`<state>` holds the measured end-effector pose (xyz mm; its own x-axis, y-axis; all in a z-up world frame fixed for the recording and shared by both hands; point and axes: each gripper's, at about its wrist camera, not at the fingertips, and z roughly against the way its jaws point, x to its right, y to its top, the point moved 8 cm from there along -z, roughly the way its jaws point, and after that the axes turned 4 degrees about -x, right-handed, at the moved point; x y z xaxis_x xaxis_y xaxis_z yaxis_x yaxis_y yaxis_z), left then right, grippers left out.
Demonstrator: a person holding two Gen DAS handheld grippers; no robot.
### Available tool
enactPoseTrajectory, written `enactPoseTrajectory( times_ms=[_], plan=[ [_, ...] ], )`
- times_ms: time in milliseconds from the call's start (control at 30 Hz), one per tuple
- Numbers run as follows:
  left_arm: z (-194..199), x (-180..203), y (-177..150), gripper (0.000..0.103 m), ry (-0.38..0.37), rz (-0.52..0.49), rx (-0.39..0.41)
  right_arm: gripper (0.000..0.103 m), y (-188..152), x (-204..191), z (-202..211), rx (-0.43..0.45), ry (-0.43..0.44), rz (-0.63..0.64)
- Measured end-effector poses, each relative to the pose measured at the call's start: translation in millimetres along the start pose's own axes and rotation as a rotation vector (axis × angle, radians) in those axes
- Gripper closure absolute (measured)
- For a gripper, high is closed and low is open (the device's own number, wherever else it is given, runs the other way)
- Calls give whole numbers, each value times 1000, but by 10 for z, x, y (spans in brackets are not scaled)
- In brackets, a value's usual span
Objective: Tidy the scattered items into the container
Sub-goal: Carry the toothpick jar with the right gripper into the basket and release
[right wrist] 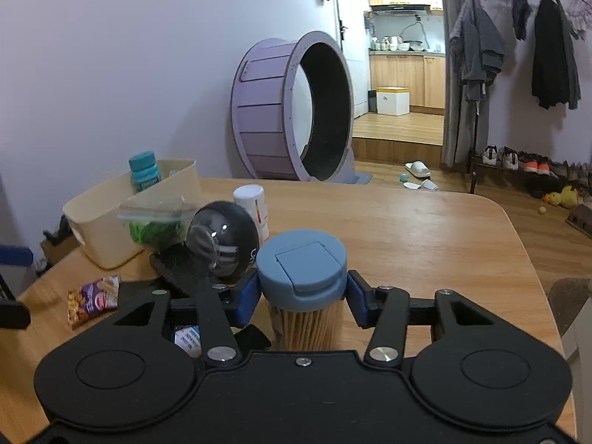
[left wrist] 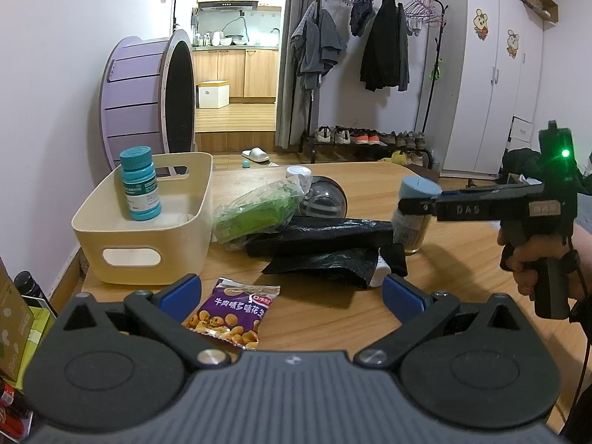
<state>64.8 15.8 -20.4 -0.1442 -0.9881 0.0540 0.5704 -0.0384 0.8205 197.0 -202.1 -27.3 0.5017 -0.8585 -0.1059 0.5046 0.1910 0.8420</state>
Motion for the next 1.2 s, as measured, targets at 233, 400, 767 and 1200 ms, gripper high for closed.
enactPoseTrajectory(
  times_ms=[233, 400, 767, 1200],
  plan=[
    [36, -53, 12, 0, 6, 6, 5, 55, 204, -44, 190, 62, 10, -16],
    [99, -221, 44, 0, 54, 29, 21, 54, 425, -239, 240, 89, 46, 15],
    [243, -778, 119, 0, 157, 150, 48, 54, 936, -972, -164, 95, 196, 99],
    [281, -1208, 136, 0, 235, 245, 53, 54, 1272, -1657, -1092, 24, 319, 178]
  ],
)
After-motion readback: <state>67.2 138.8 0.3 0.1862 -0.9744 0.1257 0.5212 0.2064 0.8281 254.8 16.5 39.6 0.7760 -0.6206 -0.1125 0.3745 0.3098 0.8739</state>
